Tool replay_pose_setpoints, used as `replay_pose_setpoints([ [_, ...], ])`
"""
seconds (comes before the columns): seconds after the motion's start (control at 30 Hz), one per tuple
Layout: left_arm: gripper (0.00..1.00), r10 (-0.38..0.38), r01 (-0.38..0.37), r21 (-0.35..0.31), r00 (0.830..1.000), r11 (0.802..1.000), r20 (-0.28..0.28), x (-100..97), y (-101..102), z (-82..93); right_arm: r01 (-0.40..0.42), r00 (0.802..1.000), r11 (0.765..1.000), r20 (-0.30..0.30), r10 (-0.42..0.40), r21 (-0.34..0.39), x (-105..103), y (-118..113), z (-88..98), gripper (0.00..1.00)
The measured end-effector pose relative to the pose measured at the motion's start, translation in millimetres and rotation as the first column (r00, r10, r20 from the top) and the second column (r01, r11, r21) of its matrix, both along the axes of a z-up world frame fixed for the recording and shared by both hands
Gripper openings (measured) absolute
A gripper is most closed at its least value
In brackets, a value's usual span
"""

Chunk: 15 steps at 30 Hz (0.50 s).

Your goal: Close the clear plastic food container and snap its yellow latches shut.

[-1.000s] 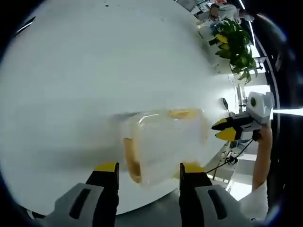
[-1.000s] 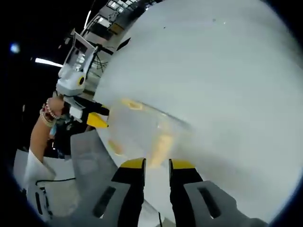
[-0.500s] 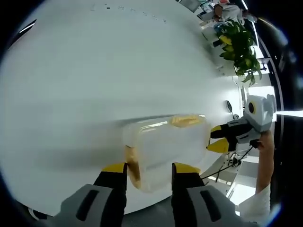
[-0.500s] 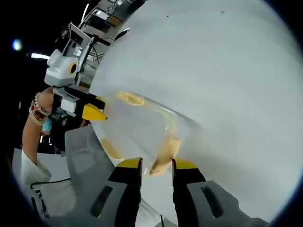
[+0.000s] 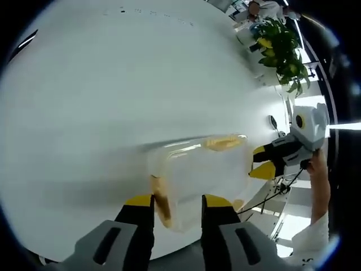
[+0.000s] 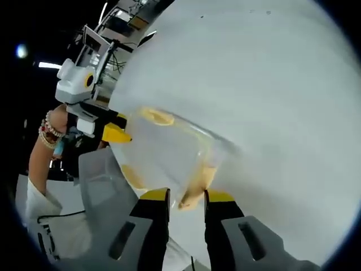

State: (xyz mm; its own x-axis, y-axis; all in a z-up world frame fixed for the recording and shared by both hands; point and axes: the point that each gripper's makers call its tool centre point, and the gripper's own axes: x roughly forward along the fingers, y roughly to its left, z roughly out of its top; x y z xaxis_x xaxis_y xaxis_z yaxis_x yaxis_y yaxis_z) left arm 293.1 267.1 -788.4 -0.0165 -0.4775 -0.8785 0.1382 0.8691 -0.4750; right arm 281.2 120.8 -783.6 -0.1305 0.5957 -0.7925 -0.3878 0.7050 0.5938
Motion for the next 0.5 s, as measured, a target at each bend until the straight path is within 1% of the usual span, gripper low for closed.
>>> replay_pose_setpoints([
  [0.2, 0.22, 0.03, -0.03, -0.034, 1.0, 0.999, -0.005, -0.7, 2.3, -0.6, 0.0, 1.0, 1.0, 0.002, 0.0, 0.003, -0.5, 0.1, 0.3, 0.19],
  [0.4, 0.21, 0.048, -0.048, -0.037, 0.999, 0.998, -0.007, -0.2, 1.0, -0.1, -0.001, 1.0, 1.0, 0.007, 0.001, 0.003, -1.4, 0.3, 0.9, 0.19],
  [0.43, 0.19, 0.048, -0.049, -0.039, 0.999, 0.998, -0.007, -0.1, 1.0, -0.2, -0.001, 1.0, 1.0, 0.009, 0.001, 0.003, -1.5, 0.3, 1.0, 0.19],
  [0.47, 0.19, 0.095, -0.097, -0.067, 0.995, 0.993, -0.026, 0.6, -5.2, 0.7, -0.004, 1.0, 1.0, 0.008, 0.004, 0.002, -1.9, -0.7, 1.4, 0.18],
  [0.5, 0.19, 0.074, -0.076, -0.068, 0.997, 0.995, -0.02, 1.0, -1.4, 1.1, -0.003, 1.0, 1.0, 0.01, 0.003, 0.004, -2.2, -1.1, 1.9, 0.18],
])
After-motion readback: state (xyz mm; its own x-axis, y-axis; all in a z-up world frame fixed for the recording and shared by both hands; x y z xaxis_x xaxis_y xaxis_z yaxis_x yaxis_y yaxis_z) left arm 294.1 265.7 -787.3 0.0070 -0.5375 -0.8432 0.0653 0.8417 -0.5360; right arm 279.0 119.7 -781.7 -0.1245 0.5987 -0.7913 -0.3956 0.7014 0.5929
